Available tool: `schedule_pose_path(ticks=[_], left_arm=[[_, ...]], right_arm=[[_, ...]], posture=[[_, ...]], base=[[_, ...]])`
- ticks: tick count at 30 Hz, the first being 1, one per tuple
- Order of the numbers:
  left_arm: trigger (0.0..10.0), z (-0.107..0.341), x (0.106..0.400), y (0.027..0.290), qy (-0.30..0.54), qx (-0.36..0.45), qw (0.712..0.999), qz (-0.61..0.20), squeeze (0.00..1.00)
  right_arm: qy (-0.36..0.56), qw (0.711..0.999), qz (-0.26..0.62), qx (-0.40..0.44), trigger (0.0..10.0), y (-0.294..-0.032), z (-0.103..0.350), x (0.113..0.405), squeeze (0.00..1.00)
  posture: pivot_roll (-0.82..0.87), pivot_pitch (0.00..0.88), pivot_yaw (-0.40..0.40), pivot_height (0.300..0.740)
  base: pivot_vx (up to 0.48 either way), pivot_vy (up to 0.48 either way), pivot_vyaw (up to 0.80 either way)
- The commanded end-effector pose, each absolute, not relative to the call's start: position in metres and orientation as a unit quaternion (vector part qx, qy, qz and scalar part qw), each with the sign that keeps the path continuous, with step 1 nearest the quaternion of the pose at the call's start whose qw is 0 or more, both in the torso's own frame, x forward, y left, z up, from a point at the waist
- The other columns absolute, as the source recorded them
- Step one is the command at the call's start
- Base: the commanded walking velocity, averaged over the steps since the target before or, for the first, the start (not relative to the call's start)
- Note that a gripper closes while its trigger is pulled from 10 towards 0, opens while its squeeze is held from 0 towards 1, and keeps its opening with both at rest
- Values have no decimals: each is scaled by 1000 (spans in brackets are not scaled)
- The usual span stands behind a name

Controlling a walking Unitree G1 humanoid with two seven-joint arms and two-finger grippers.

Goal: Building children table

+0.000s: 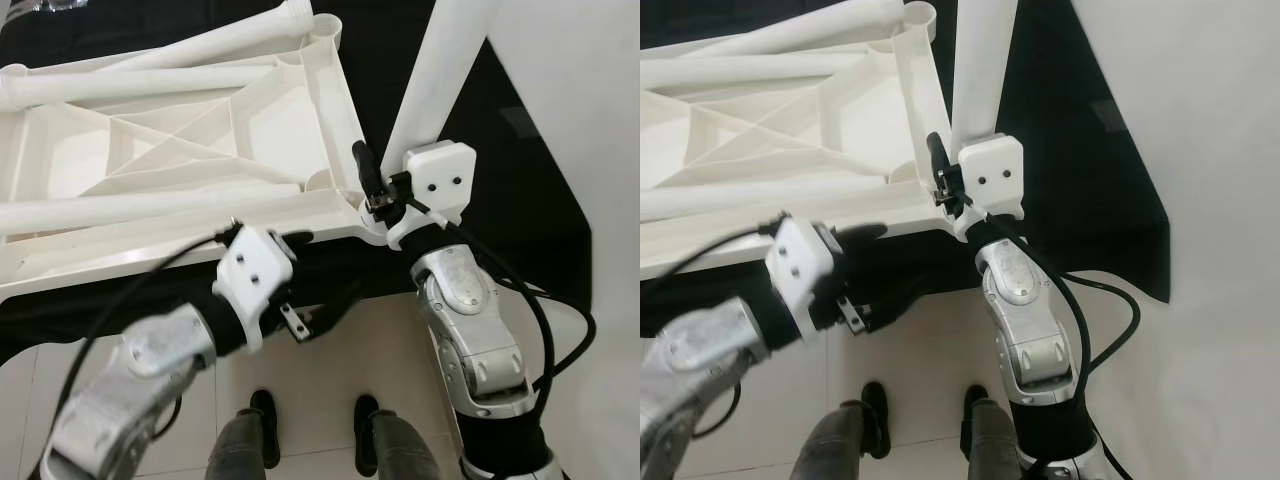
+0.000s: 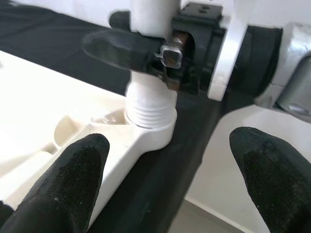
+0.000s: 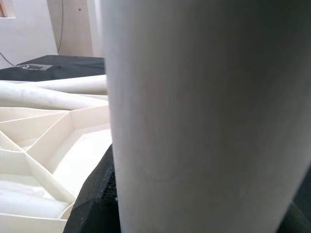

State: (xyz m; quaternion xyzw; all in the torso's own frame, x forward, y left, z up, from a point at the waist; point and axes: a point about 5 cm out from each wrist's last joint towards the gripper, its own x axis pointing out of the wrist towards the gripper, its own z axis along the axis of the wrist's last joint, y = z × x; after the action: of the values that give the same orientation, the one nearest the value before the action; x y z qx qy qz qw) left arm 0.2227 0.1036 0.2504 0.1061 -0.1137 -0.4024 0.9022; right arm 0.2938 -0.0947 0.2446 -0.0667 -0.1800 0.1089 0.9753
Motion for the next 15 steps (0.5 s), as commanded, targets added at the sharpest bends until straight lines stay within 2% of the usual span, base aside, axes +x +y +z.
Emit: schedule_pose_path(ticks=[1,2,3,4,6,13,15], left_arm=[[10000,260,223,105,-123,87,897,-416,0],[10000,260,223,105,-123,87,897,-416,0],[10000,304,230,112,-187,60,878,-437,0],[10000,304,230,112,-187,60,878,-437,0],[10000,345,236,116,-241,48,848,-469,0],[10000,382,252,108,-269,69,817,-505,0],[10000,396,263,98,-268,70,794,-541,0]], right_arm=[[-29,991,95,-95,10000,-102,186,303,0],[-29,991,95,-95,10000,-102,186,303,0],[-31,991,99,-90,10000,-101,188,306,0],[-31,991,99,-90,10000,-101,188,306,0],[-30,990,113,-77,10000,-97,190,308,0],[-46,983,150,-92,10000,-84,197,309,0],[-55,981,160,-92,10000,-79,202,309,0]], posture=[[65,332,4,740],[65,332,4,740],[63,321,4,740],[63,321,4,740],[67,316,6,740],[59,302,17,740],[47,297,27,740]], base=[[0,0,0],[0,0,0],[0,0,0],[0,0,0],[0,0,0],[0,0,0],[0,0,0]])
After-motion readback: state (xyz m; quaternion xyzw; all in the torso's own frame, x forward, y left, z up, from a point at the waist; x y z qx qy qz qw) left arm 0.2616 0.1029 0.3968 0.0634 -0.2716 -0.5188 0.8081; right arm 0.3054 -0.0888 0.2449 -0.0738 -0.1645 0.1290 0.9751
